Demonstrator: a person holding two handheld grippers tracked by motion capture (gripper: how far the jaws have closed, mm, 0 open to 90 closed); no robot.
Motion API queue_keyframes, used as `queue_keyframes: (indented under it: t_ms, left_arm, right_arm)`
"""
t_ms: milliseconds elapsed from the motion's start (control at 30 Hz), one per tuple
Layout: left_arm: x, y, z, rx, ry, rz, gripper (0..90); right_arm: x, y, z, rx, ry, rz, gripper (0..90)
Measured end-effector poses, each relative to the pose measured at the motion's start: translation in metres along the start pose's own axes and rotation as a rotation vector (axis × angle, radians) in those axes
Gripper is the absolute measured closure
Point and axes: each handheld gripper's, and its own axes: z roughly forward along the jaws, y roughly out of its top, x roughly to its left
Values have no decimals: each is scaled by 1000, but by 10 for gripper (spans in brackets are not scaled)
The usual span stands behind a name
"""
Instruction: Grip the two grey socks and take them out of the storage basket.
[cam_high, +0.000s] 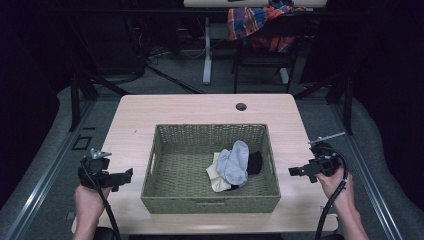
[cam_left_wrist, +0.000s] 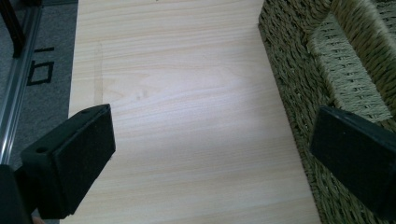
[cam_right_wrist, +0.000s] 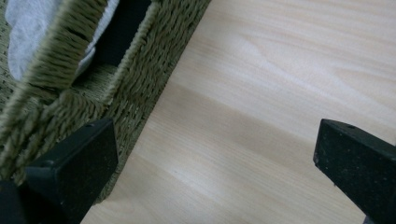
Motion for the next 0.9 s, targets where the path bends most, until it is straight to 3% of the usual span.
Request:
queue_keyframes:
  t_ms: [300,400,500,567,767,833,900]
  left_arm:
    - [0,0,0,2,-3,-3,2]
    - [1,-1,-2,-15,14,-10,2]
    - [2,-1,-3,-12,15,-12,2]
    - [2,-1,-2,-12,19,-13,1]
    - [3,-2,-2,-11,19,-19,2]
    - [3,-2,-2,-11,17,-19,1]
    - [3,-2,-2,-12,14,-21,2]
  right_arm:
    - [9,17,-16,-46,-2,-42,0]
    - [22,31,-23,-62,-6,-95,0]
    - [29,39,-26,-68,-5,-118,0]
    - [39,50,-28,-74,14,-145,1]
    - [58,68,-27,-73,39,-200,4]
    - [71,79,-24,-60,47,-239,6]
    - [75,82,-23,-56,52,-244,6]
